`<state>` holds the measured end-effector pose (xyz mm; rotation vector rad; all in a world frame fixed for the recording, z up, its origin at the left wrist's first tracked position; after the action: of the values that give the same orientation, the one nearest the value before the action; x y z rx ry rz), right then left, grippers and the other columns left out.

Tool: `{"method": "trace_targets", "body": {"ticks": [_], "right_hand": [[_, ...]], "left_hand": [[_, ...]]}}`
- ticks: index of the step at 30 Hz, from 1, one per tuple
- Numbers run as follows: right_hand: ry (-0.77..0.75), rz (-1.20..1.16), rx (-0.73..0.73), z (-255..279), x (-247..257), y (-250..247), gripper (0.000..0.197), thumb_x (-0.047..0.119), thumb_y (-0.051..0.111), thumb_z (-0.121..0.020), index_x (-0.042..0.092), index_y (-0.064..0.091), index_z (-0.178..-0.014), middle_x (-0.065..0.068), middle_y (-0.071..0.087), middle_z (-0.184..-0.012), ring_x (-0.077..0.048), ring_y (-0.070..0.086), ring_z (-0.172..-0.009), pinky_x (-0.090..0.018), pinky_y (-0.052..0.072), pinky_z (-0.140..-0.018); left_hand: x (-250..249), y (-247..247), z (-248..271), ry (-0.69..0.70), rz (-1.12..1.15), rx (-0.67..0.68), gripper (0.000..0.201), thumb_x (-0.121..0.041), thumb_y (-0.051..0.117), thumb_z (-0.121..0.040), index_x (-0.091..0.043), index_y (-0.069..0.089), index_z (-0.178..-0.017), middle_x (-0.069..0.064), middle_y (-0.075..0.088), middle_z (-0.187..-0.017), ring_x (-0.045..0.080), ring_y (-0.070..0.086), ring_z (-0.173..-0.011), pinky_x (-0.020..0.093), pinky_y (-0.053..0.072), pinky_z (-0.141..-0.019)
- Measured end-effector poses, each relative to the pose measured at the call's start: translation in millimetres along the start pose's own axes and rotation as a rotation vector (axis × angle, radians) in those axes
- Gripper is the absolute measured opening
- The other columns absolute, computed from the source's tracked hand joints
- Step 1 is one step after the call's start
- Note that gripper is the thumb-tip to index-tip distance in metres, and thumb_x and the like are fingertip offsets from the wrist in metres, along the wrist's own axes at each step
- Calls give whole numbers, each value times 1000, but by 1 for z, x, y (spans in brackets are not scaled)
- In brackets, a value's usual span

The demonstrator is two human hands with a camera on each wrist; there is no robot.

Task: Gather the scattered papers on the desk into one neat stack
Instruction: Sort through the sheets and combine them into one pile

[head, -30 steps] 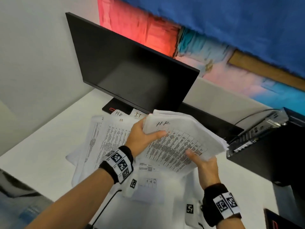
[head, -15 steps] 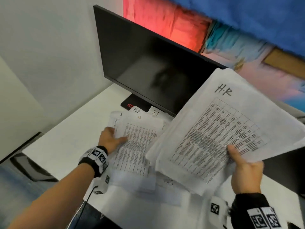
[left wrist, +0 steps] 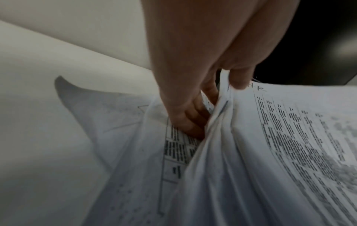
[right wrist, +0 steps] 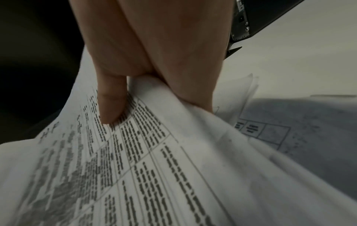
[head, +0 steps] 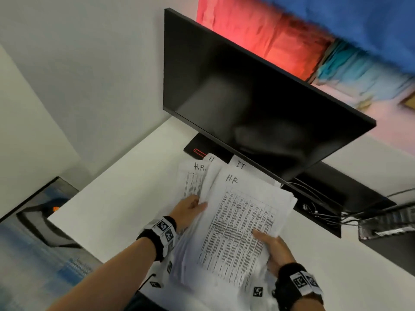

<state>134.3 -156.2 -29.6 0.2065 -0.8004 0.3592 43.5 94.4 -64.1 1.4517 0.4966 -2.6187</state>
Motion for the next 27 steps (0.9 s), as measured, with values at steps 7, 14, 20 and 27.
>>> {"method": "trace_targets", "body": {"ticks": [7,14,20,27], "right_hand": [[8,-20,-50,-26,-11,-6,87,19,97,-56,3,59,-133,-14,75,-122,-33,69,-116,-55,45,-108],[17,-27,-89,-34,-11,9,85,12,94,-50,0,63,-128,-23,75,-116,-43,72,-105,-62,55,-91],[8,70,-60,-53,-20,37,67,8,90,-63,-3,64,-124,-21,77,-110,-39,73,-104,-57,52,-99],[-80,337,5,-53,-9,57,80,40,89,-67,16,60,-136,-4,71,-127,-27,65,-119,-50,47,-107]], "left_hand": [[-7,-6,-6,85,-106,28,43,-22,74,-84,-17,59,-124,2,66,-121,23,63,-113,52,50,-103],[13,-53,-14,-130,-197,-331,90,-45,81,-75,-6,38,-144,12,45,-144,30,48,-131,43,43,-109],[14,-50,-19,-61,-174,-208,95,-54,78,-74,-18,36,-152,5,46,-153,28,46,-139,48,37,-115],[28,-68,-17,-111,43,-233,64,-15,87,-72,-10,56,-127,6,68,-118,28,64,-110,43,51,-99]]}}
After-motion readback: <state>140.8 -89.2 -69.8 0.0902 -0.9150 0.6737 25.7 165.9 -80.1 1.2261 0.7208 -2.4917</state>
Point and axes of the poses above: each hand's wrist, its own z-axis away from the middle knuckle, its own y-axis out of the palm, x = y × z, the point moved 6 cm from there along -z, towards the middle knuckle
